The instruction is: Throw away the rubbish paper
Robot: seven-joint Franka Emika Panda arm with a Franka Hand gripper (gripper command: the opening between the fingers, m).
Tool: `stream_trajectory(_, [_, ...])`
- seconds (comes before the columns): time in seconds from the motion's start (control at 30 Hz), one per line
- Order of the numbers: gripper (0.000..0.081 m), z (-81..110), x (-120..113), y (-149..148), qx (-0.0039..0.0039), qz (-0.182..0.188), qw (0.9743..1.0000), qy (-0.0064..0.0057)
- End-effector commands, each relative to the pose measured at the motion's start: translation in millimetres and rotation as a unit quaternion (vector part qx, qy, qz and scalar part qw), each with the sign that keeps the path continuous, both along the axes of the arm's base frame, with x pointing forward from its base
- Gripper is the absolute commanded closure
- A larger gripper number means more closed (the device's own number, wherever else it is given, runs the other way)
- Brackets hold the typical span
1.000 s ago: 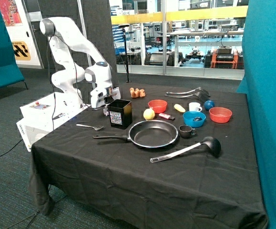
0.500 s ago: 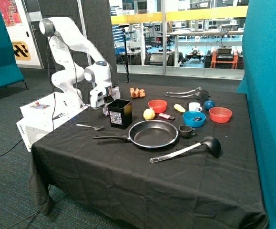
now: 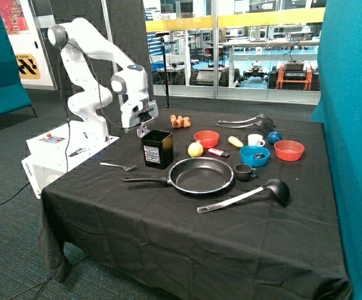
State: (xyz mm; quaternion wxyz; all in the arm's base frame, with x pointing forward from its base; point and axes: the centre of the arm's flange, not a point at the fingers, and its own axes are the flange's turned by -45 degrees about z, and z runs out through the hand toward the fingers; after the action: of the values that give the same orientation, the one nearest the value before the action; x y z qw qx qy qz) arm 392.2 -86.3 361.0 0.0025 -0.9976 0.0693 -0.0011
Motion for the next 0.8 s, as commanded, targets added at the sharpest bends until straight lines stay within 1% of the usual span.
stream_trajectory(0.0, [0.0808, 36.6, 21, 11, -0.00244, 0.031, 0.9995, 0.0012])
stream_trajectory(0.1, [0.0808, 43.0, 29, 11, -0.00244, 0.030, 0.9995, 0.0012])
stream_trajectory(0.17, [0.0808, 52.6, 45, 7, -0.00242, 0.011, 0.9999, 0.0012])
stream_trajectory(0.27, [0.0808, 62.6, 64, 0, -0.00239, -0.012, 0.9999, 0.0013])
stream_trajectory(0.4, [0.0808, 72.3, 79, -6, -0.00237, -0.028, 0.9996, 0.0013])
stream_trajectory(0.47, [0.0808, 80.2, 87, -8, -0.00236, -0.035, 0.9994, 0.0013])
stream_trajectory(0.57, [0.0808, 91.5, 94, -10, -0.00236, -0.038, 0.9993, 0.0013])
stream_trajectory(0.77, [0.0808, 102.3, 101, -18, -0.00234, -0.047, 0.9989, 0.0013])
